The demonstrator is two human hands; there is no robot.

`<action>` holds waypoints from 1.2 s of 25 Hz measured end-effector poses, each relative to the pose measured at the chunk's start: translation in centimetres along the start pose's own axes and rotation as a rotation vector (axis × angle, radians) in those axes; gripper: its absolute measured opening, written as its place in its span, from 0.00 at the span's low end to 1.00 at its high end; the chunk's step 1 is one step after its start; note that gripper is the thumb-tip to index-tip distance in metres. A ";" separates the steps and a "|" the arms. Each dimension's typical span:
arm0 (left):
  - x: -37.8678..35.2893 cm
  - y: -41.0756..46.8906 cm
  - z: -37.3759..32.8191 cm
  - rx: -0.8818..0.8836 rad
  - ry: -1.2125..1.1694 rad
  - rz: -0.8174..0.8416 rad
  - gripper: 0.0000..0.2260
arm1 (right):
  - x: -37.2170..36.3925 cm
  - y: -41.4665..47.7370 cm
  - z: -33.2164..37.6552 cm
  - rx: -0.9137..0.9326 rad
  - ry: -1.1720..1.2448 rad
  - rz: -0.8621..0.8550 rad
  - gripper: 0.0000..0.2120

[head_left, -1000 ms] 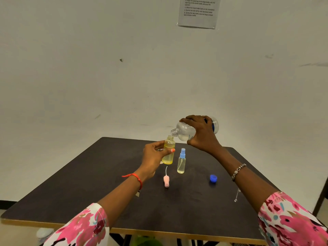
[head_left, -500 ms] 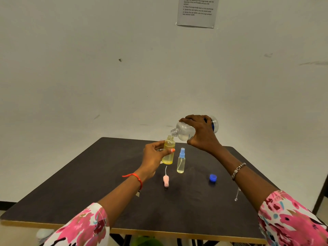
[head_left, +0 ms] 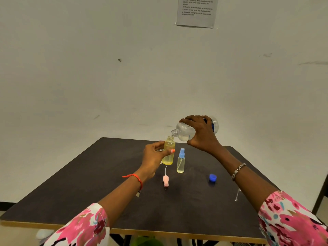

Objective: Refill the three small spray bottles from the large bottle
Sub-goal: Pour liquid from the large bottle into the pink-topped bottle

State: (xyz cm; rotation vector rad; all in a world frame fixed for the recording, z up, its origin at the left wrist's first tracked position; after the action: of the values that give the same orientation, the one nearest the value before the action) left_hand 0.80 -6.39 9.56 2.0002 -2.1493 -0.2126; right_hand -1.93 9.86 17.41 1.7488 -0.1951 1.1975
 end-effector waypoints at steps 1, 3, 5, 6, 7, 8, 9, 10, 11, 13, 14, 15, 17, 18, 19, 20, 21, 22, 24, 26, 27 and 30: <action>0.0 0.0 0.0 -0.002 -0.002 0.001 0.21 | 0.0 0.0 0.0 -0.002 -0.002 0.002 0.29; -0.1 0.0 0.0 -0.002 -0.004 0.002 0.21 | 0.0 0.0 -0.1 -0.003 -0.008 0.000 0.28; -0.1 0.0 0.0 0.004 0.002 -0.001 0.22 | 0.0 -0.1 -0.1 -0.001 -0.009 -0.005 0.27; -0.1 -0.1 0.0 0.009 0.005 -0.003 0.22 | 0.0 -0.1 -0.1 -0.001 -0.010 -0.007 0.27; -0.1 0.0 0.0 0.013 0.009 -0.004 0.23 | 0.0 -0.1 -0.1 -0.001 -0.010 -0.007 0.27; 0.0 -0.1 0.0 0.015 0.011 -0.004 0.23 | 0.0 -0.1 -0.1 -0.002 -0.010 -0.005 0.27; -0.1 -0.1 0.1 0.016 0.011 -0.003 0.23 | -0.1 -0.1 -0.1 -0.004 -0.009 0.000 0.28; 0.0 -0.1 0.1 0.016 0.011 -0.003 0.23 | -0.1 -0.1 -0.2 -0.007 -0.008 0.004 0.28; 0.0 -0.1 0.1 0.014 0.013 -0.003 0.23 | -0.1 -0.1 -0.2 -0.008 -0.008 0.006 0.28; -0.1 -0.1 0.0 0.012 0.019 -0.002 0.23 | -0.2 -0.1 -0.2 -0.006 -0.015 0.002 0.28; -0.1 -0.1 0.0 0.013 0.020 -0.002 0.23 | -0.2 -0.1 -0.3 -0.005 -0.018 0.001 0.28; -0.1 -0.2 -0.1 0.013 0.020 -0.004 0.23 | -0.2 -0.1 -0.3 -0.006 -0.018 0.002 0.29; -0.1 -0.2 -0.1 0.012 0.019 -0.006 0.23 | -0.2 -0.1 -0.2 -0.011 -0.013 0.006 0.29; -0.1 -0.3 -0.1 0.010 0.016 -0.004 0.23 | -0.2 -0.2 -0.2 -0.011 -0.011 0.006 0.29; -0.1 -0.4 -0.1 0.008 0.013 -0.002 0.23 | -0.1 -0.2 -0.1 -0.009 -0.011 0.004 0.29; -0.1 -0.5 -0.2 0.006 0.012 -0.002 0.22 | -0.1 -0.2 -0.1 -0.005 -0.012 0.001 0.29; -0.1 -0.5 -0.2 0.002 0.011 -0.001 0.22 | -0.1 -0.3 0.0 -0.003 -0.011 0.000 0.29; -0.2 -0.6 -0.2 -0.001 0.011 0.001 0.22 | -0.1 -0.3 0.0 -0.003 -0.007 -0.001 0.29; -0.2 -0.6 -0.3 -0.001 0.010 0.005 0.22 | -0.1 -0.3 0.0 -0.001 -0.005 0.000 0.29; -0.2 -0.6 -0.3 0.002 0.005 0.006 0.22 | -0.2 -0.3 -0.1 0.002 -0.012 -0.004 0.29; -0.2 -0.6 -0.2 0.004 0.003 0.006 0.22 | -0.2 -0.3 -0.2 0.001 -0.014 -0.004 0.29; -0.3 -0.6 -0.2 0.006 0.002 0.007 0.22 | -0.3 -0.3 -0.3 -0.004 -0.019 0.004 0.29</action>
State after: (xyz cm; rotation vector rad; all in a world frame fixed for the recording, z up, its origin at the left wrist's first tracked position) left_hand 1.44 -6.17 9.63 1.9944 -2.1577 -0.2032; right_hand -2.11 10.13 17.00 1.7580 -0.2123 1.1831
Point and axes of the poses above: each hand's wrist, its own y-axis towards the middle knuckle, its own x-axis out of the back of the hand, z = x × y, the point moved 4 cm from there along y, towards the middle knuckle, and after that the axes turned 12 degrees about z, right-handed, at the moved point
